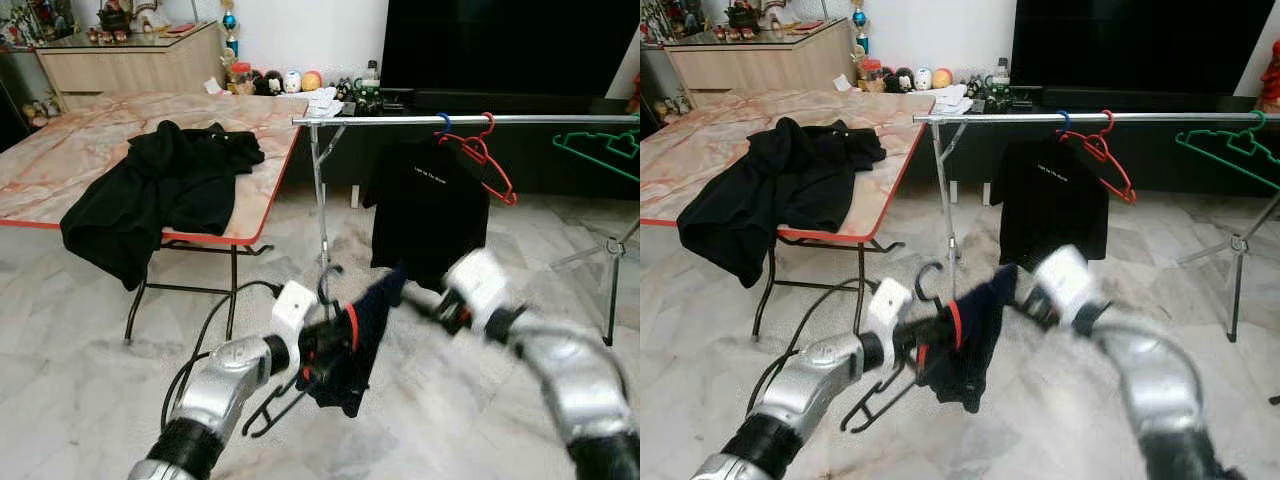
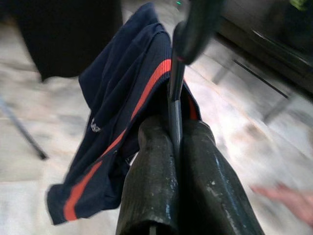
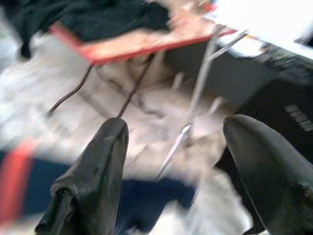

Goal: Hang hanger

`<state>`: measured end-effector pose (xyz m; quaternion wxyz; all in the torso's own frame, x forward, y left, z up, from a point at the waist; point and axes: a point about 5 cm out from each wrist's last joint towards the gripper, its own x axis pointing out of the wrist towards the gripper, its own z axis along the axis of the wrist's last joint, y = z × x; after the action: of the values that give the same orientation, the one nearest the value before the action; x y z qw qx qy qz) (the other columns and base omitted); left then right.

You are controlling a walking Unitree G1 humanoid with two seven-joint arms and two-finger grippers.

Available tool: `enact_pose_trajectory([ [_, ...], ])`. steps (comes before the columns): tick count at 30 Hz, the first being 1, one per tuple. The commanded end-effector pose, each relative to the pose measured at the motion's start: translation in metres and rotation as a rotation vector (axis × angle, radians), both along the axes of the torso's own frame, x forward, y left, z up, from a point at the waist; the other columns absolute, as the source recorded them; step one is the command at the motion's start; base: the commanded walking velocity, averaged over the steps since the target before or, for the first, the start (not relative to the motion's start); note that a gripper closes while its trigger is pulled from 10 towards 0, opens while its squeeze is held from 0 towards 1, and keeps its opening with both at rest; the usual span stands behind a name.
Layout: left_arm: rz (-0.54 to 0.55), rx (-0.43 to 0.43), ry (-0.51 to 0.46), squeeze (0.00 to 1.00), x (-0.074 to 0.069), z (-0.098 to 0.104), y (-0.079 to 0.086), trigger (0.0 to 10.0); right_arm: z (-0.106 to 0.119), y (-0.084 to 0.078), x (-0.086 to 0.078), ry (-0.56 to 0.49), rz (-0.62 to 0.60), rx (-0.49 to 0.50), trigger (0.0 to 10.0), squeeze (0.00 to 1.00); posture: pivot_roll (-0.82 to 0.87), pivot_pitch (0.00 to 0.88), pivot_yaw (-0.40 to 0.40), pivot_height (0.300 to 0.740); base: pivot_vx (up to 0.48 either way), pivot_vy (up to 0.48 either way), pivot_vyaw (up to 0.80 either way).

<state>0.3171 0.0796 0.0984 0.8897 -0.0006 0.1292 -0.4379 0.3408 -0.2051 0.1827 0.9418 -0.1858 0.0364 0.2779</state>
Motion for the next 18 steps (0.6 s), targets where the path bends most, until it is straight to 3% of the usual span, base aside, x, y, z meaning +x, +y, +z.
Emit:
enact_pose_trajectory([
  [1, -0.060, 0.001, -0.030, 0.00, -0.002, 0.008, -0.003, 10.0, -0.010, -0.001, -0.002, 0.042, 0.018, 0.007, 10.0, 1.00, -0.06, 0.000, 0.057, 0.740, 0.000, 0.000, 0.00],
  [3, -0.113, 0.013, -0.025, 0.00, -0.006, 0.007, 0.000, 10.0, -0.014, 0.005, -0.006, 0.084, 0.121, -0.001, 10.0, 1.00, -0.06, 0.000, 0.057, 0.740, 0.000, 0.000, 0.00],
  [5, -0.200, 0.076, -0.020, 0.00, -0.012, 0.002, 0.004, 10.0, -0.022, 0.013, -0.014, 0.169, 0.275, 0.001, 10.0, 1.00, -0.08, 0.000, 0.059, 0.740, 0.000, 0.000, 0.00],
  [9, -0.303, 0.106, -0.019, 0.00, -0.021, 0.003, 0.008, 10.0, -0.035, 0.013, -0.024, 0.282, 0.434, -0.059, 10.0, 1.00, -0.07, 0.000, 0.058, 0.740, 0.000, 0.000, 0.00],
  [18, -0.445, 0.138, -0.039, 0.00, -0.029, 0.009, 0.011, 10.0, -0.040, -0.009, -0.038, 0.484, 0.624, -0.065, 10.0, 1.00, -0.08, 0.000, 0.062, 0.740, 0.000, 0.000, 0.00],
])
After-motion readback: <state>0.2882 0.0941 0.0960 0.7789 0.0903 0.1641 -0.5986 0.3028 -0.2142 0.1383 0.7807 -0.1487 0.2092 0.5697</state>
